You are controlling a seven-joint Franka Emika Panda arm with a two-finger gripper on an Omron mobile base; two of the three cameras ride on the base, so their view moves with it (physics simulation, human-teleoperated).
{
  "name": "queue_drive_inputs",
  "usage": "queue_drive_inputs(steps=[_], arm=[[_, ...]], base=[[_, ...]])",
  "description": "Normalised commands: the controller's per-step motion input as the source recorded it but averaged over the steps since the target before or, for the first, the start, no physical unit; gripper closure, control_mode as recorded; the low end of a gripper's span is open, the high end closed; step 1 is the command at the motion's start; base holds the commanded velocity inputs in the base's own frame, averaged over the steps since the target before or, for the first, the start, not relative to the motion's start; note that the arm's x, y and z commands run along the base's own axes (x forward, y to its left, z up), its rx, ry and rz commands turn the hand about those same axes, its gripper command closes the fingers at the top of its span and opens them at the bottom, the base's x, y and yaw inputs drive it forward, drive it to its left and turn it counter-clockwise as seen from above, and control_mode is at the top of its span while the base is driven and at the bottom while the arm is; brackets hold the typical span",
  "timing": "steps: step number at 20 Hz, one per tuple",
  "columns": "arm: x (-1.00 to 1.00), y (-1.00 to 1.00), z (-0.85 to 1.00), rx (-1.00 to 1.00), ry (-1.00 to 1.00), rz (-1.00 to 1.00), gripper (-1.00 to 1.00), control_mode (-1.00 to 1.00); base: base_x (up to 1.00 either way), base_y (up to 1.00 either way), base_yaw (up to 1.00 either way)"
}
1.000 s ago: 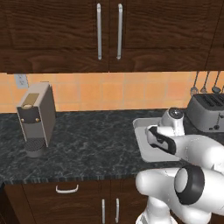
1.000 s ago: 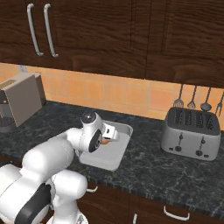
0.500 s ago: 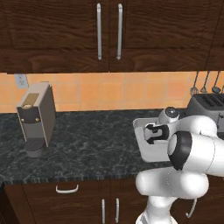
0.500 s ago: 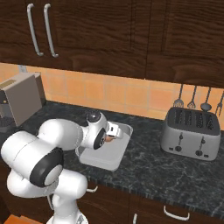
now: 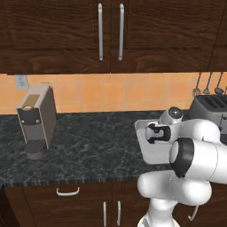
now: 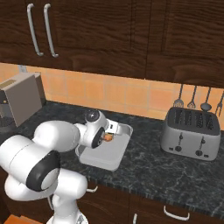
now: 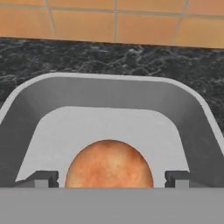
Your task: Place one onion and one chicken drumstick in each tupperware on the nearby counter, to pack two identical lunches.
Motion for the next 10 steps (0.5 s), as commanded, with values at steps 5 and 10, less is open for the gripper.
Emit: queue_drive_inputs(steps=[5, 10], arm=[[-0.17, 0.00, 0.44, 0.00, -0.06, 0.00, -1.00, -1.00], [-0.76, 0.04, 0.59, 0.00, -0.11, 0.00, -1.00, -1.00]], base=[[0.00, 0.00, 0.00], [0.00, 0.00, 0.00]])
